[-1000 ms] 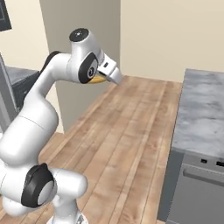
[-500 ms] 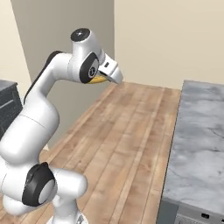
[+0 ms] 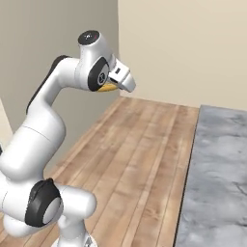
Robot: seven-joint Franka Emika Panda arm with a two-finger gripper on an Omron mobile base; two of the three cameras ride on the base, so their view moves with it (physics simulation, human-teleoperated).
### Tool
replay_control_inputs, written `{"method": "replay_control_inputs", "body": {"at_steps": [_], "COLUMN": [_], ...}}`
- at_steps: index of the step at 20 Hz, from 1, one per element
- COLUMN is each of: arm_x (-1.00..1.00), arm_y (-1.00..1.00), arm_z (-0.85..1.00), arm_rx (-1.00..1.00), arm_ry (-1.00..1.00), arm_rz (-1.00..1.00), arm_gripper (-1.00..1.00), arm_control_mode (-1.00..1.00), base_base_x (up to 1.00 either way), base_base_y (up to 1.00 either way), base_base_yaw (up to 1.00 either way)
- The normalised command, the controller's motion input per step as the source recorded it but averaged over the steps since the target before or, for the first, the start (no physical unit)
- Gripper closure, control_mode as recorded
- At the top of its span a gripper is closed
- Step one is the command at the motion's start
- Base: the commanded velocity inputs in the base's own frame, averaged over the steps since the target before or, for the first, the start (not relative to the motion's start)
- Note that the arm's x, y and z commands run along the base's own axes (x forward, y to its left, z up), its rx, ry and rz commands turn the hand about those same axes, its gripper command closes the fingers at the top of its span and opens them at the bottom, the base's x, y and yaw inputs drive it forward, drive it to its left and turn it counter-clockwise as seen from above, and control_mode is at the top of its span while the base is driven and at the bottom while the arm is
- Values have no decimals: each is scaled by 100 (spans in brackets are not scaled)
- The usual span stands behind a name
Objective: Retrieve the banana and kiwi from the fridge and place them into the bowl on the dining table.
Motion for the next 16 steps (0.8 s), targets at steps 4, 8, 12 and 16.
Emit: {"method": "replay_control_inputs", "body": {"at_steps": [4, 8, 12, 16], "arm_x": [0, 0, 0, 0], "arm_y": [0, 0, 0, 0], "arm_z": [0, 0, 0, 0], "arm_rx": [0, 0, 0, 0], "arm_ry": [0, 0, 0, 0], "arm_rz": [0, 0, 0, 0], "arm_gripper": [100, 100, 100, 100], "arm_control_mode": [100, 100, 100, 100], "base_base_x": [100, 100, 100, 100], "base_base_y": [0, 0, 0, 12], "base_base_yaw": [0, -5, -12, -16]}}
